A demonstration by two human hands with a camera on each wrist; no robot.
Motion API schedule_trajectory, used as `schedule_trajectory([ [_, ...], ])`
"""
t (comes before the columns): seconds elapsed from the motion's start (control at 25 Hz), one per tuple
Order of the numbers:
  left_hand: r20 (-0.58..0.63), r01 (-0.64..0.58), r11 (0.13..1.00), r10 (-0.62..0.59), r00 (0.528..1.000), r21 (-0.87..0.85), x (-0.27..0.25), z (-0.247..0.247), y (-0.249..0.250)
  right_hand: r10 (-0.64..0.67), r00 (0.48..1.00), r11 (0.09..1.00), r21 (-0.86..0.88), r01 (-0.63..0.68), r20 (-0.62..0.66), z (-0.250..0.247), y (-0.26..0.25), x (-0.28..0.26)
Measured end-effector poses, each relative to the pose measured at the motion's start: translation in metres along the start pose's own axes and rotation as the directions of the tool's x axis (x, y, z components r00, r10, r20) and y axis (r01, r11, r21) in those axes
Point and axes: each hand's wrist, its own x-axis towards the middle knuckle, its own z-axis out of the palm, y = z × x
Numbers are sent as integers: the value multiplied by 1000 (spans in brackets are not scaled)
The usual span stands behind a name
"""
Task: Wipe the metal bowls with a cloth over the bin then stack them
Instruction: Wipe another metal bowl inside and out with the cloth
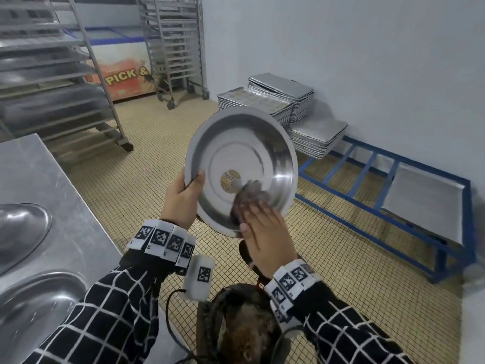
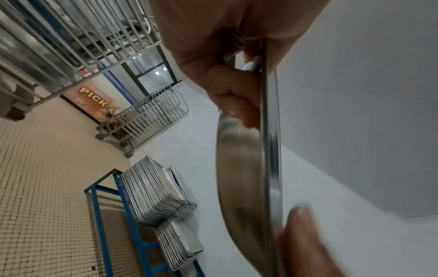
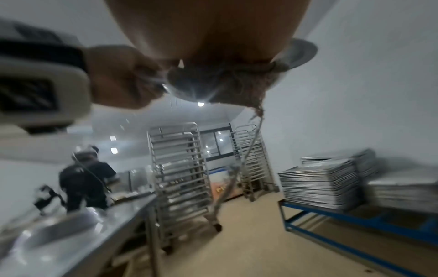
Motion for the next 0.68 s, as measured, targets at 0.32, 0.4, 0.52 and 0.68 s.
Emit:
schedule_trajectory([
  [0.32,66,185,983,-186,980,16,-2,-4,-19,400,903,859,409,-310,-157,-40,60,34],
  [0.4,72,238,971,-240,968,30,0,-9,-22,469,875,769,543,-337,-121,-51,66,40],
  [0.52,15,279,960,-279,960,14,0,-17,-30,546,837,696,570,-437,-24,-49,72,36],
  [0.68,-44,134,985,-129,991,112,-6,-17,-36,645,764,535,702,-470,19,-35,63,23],
])
